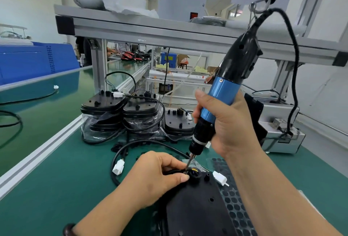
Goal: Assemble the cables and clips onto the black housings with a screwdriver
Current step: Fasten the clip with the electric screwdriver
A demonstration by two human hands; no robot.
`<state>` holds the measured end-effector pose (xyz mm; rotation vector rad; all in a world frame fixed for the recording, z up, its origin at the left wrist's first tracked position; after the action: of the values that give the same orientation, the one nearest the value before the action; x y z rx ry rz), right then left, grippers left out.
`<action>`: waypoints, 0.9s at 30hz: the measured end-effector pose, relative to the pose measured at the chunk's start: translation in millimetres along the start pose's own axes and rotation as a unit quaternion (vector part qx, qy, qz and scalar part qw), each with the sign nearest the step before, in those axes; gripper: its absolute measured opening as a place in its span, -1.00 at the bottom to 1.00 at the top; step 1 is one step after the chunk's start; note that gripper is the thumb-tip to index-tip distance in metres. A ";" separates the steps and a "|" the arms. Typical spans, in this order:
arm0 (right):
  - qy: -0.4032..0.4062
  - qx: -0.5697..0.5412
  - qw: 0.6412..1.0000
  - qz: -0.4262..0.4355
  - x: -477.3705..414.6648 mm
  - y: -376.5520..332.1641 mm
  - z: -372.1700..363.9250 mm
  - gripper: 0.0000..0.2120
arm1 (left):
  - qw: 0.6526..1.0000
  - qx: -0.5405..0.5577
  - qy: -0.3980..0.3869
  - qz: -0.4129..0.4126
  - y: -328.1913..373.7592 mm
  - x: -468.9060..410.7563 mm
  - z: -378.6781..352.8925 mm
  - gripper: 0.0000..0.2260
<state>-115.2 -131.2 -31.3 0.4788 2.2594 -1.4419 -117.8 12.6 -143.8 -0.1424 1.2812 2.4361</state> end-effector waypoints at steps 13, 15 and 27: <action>-0.021 0.015 1.000 0.006 2.0 0.3 -6.3 -0.74 | 1.000 -0.004 0.002 -0.010 -4.4 -1.3 -0.6 -0.82; -0.023 0.015 1.000 0.008 2.2 0.2 -6.5 -0.74 | 1.000 -0.001 0.003 -0.011 -4.1 -1.1 -0.4 -0.81; -0.027 0.006 1.000 0.008 1.8 0.8 -7.5 -0.70 | 1.000 0.002 0.007 -0.007 -2.7 -1.1 0.2 -0.82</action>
<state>-117.6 -123.9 -30.1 0.4543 2.2009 -1.4446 -115.7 13.8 -145.5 -0.1663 1.2860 2.4245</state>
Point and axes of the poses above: each hand's wrist, its own x-axis away from the middle knuckle, its own z-axis out of the back of the hand, y = z × x, the point moved 4 cm from there along -x, towards the middle knuckle, and after that the axes turned 6 degrees about -x, right-handed, at the moved point
